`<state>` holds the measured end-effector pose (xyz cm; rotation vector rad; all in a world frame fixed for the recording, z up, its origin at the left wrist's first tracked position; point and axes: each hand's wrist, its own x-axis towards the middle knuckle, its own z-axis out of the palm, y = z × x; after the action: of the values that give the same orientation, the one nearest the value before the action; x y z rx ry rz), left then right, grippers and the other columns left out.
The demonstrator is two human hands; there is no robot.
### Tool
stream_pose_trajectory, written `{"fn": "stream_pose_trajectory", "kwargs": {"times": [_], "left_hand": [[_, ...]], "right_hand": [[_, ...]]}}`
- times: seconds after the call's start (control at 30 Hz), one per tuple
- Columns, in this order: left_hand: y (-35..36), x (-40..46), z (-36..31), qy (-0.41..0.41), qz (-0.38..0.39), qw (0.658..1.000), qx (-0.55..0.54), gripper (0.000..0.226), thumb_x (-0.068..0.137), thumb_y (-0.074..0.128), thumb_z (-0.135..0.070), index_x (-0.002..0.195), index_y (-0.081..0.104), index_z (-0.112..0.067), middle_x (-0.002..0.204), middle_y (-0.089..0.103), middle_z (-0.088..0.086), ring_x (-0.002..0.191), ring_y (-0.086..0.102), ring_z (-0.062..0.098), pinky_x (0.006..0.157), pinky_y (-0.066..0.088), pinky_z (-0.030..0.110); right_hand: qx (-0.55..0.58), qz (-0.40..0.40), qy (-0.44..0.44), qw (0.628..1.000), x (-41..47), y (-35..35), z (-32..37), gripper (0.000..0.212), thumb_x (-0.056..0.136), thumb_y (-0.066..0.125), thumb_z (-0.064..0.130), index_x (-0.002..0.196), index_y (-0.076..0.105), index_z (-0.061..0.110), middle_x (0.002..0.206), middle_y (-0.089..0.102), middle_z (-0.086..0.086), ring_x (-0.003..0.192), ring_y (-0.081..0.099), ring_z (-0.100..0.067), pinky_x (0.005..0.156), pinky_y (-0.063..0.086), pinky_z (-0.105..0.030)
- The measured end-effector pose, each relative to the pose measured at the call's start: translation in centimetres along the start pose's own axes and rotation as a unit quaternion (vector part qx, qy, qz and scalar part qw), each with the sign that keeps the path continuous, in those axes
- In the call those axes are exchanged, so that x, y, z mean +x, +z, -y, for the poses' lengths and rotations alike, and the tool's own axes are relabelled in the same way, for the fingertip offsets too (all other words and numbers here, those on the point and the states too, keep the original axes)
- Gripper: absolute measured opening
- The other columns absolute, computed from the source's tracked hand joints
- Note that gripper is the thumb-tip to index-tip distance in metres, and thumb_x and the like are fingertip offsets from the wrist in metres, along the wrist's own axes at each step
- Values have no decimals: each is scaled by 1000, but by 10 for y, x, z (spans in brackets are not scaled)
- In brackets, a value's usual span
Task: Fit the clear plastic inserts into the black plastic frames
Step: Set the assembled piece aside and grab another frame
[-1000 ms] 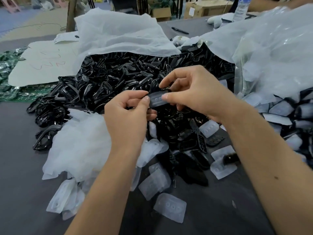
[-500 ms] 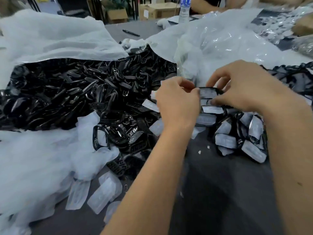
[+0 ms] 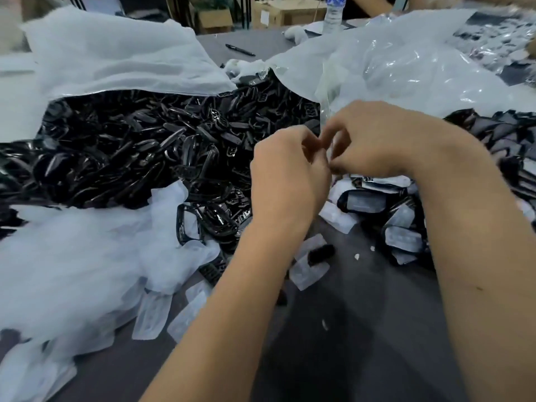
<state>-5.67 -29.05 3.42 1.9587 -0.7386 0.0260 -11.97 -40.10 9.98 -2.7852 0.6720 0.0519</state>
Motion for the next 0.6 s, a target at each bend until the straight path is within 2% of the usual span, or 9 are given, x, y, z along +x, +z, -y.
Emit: {"fn": "stream_pose_trajectory", "kwargs": {"times": [0.1,0.2,0.33,0.43,0.53,0.6], "left_hand": [[-38,-6,23,0,-40,998,38,10,92,69,-21,88,79,-21,80,72,-7,77,68,12,75,55,33],[-76,-20,52,-15,-86,992,96,12,88,68,-15,91,79,-19,83,73,-5,81,68,16,78,53,35],[-111,-34,87,-36,-126,976,177,13,87,67,-13,95,76,-19,93,73,-2,93,64,26,82,49,39],[-123,-37,103,-44,-127,971,196,16,85,66,-9,96,75,-17,95,69,-1,97,62,29,76,38,28],[-121,-37,108,-39,-114,971,209,17,88,64,-12,99,73,-20,94,61,-4,95,59,24,71,34,28],[-119,-36,109,-38,-114,971,206,16,89,63,-13,99,72,-22,94,60,-6,91,58,20,69,35,28]], "right_hand": [[-39,64,-62,995,10,15,36,18,85,74,22,95,68,35,96,72,7,86,67,-17,79,57,-37],[-37,72,-111,990,19,33,69,22,89,76,22,109,73,30,101,71,5,88,66,-17,80,59,-36],[-6,21,-168,986,31,64,106,30,89,73,16,116,71,28,100,63,3,96,64,-21,86,58,-37],[-7,-13,-208,978,42,80,114,32,88,78,19,118,69,27,97,52,6,100,58,-19,82,51,-33],[10,-53,-219,974,50,92,108,32,86,82,23,115,69,29,93,41,11,95,45,-12,79,37,-28],[32,-76,-220,972,53,98,104,30,85,83,18,109,70,30,89,40,15,81,45,-7,74,35,-22]]}}
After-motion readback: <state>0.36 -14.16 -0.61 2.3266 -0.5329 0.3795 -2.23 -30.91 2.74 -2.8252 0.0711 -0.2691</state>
